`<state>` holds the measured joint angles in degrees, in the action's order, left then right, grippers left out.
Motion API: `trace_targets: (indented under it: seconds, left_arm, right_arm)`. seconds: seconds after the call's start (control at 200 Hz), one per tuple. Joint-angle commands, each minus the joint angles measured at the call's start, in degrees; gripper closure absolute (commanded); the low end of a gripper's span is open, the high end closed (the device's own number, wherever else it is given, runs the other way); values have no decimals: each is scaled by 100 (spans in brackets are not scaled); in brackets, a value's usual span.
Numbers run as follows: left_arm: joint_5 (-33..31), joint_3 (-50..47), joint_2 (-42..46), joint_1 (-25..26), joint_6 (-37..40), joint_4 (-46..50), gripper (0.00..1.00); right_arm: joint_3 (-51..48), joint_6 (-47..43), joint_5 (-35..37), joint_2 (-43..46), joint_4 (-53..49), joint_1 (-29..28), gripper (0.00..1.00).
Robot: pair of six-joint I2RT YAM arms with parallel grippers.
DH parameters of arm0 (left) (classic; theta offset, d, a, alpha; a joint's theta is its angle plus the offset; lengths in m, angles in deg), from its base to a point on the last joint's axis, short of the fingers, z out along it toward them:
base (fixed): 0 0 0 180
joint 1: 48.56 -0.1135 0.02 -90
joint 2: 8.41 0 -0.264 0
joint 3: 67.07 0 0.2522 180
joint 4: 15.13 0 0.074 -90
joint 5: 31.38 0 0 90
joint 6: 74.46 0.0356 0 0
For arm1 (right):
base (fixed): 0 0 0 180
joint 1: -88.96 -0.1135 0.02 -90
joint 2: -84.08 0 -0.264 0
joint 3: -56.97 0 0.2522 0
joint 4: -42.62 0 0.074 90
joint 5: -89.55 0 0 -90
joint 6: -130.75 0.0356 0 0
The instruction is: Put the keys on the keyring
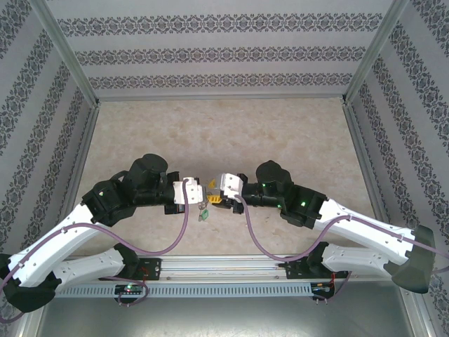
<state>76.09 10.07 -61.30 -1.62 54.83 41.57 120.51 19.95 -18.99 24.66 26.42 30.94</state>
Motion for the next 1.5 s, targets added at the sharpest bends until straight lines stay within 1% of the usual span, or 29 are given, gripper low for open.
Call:
trace_targets:
  seconds: [0.0, 0.225, 0.525, 0.555, 0.669, 0.779, 0.864, 0.959, 1.024, 1.199, 1.494]
  left_arm:
    - [-16, 193, -27, 96, 151, -29, 100]
    - [26, 235, -37, 112, 141, -38, 100]
    - [55, 228, 29, 123, 108, -38, 100]
    - [67, 227, 31, 123, 110, -40, 100]
    - [84, 218, 32, 123, 101, -60, 100]
    - [199, 158, 132, 122, -60, -190, 100]
    - [296, -34, 342, 118, -329, -487, 100]
    - [433, -352, 697, 105, -748, -1027, 89]
    - [537, -583, 950, 79, -1075, -1445, 86]
    - [895, -929, 1288, 26, -1676, -2237, 86]
    - [1166, -964, 1450, 17, -1976, -2558, 82]
  right_arm:
    - [41, 77, -175, 101, 113, -66, 70]
    - [117, 94, -83, -42, 90, -69, 70]
    - [247, 24, 145, -173, -161, -69, 78]
    - [252, 23, 158, -179, -159, -69, 80]
    - [262, -27, 190, -163, -141, -69, 100]
    - [213, -89, 225, -108, -71, -78, 100]
    - [-38, -126, 135, 103, 319, -87, 100]
    - [-425, -26, 11, 460, 985, -88, 100]
    - [-549, 10, -120, 610, 1203, -87, 100]
    - [-846, 206, -500, 755, 1855, -86, 100]
    - [-1246, 675, -718, 1018, 2992, -87, 100]
